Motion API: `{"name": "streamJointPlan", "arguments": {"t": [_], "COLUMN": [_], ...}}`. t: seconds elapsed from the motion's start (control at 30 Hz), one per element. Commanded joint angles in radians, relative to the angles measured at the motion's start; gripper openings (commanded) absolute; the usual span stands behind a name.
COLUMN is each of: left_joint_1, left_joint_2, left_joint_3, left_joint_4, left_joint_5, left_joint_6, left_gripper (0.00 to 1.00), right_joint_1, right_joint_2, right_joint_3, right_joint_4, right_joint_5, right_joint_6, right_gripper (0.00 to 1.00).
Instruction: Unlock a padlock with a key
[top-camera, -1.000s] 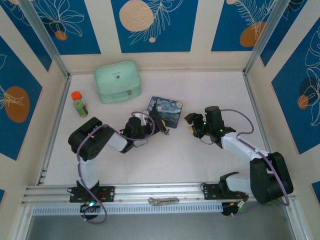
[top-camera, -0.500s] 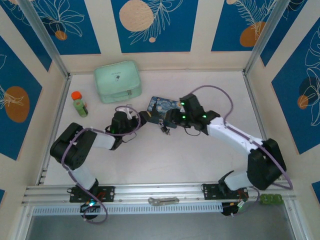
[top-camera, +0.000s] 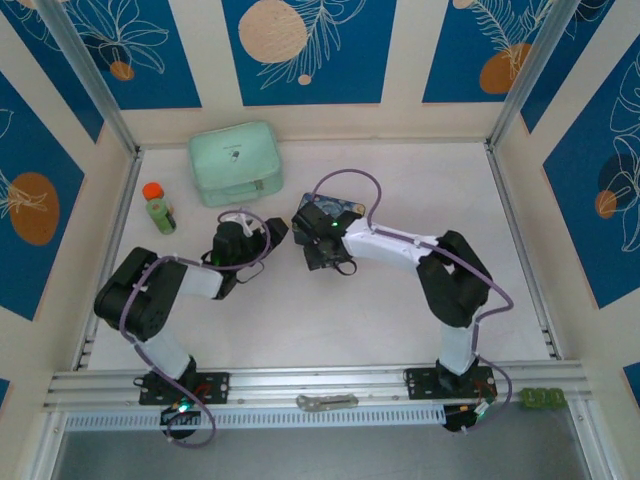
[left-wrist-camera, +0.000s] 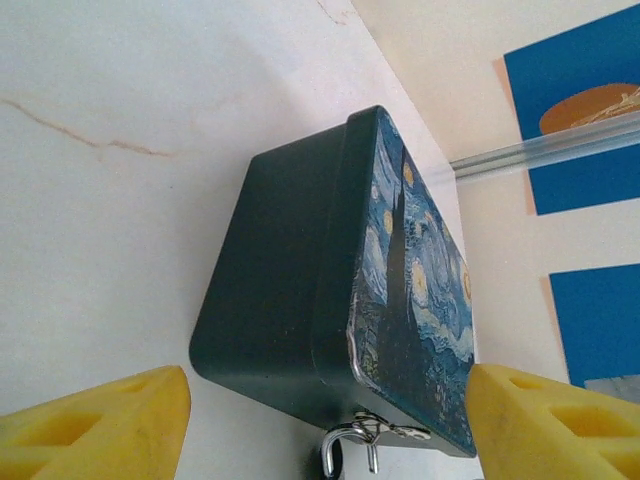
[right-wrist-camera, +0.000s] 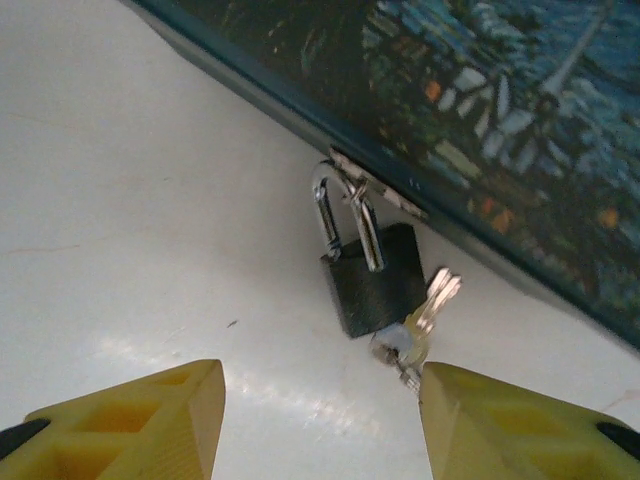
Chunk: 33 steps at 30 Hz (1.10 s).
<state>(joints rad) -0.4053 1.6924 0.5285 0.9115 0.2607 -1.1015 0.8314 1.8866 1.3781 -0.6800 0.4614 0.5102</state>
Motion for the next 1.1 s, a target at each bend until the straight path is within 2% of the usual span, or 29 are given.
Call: {"name": "streamJointPlan", "arguments": {"t": [0.0, 0.17, 0.47, 0.77, 0.97, 1.07], "left_joint_1": [0.009, 0.009, 0.007, 0.007, 0.006, 0.006], "left_joint_2": [0.038, 0.066, 0.006, 0.012, 0.009, 0.008], "left_joint_3": [-0.025, -0.023, -0.006, 0.005, 0.009, 0.008], "left_joint_4": [0.105, 0.161, 0.056, 0.061, 0.056, 0.058], "left_joint_5": [0.020, 0.038, 0.035, 0.040, 0.043, 0.043], "left_joint_6": [-0.049, -0.071, -0.008, -0.014, -0.012, -0.013], "left_gripper": [0.73, 0.72, 0.72, 0.72, 0.72, 0.72], "right_joint_1": [0.014, 0.015, 0.020, 0.020, 0.019, 0.021], "right_joint_2": [0.056, 0.114, 0.162, 0.184, 0.183, 0.183], "right_joint_3": [0.056, 0.089, 0.103, 0.081, 0.075, 0.073], "right_joint_4": [-0.065, -0.032, -0.009, -0.006, 0.009, 0.018], "right_joint_5": [0.114, 0.138, 0.193, 0.221, 0.227, 0.238], "right_joint_6": [-0.058, -0.079, -0.109, -0.076, -0.054, -0.059], "right_gripper": [0.55, 0.52, 0.47, 0.43, 0.35, 0.27]}}
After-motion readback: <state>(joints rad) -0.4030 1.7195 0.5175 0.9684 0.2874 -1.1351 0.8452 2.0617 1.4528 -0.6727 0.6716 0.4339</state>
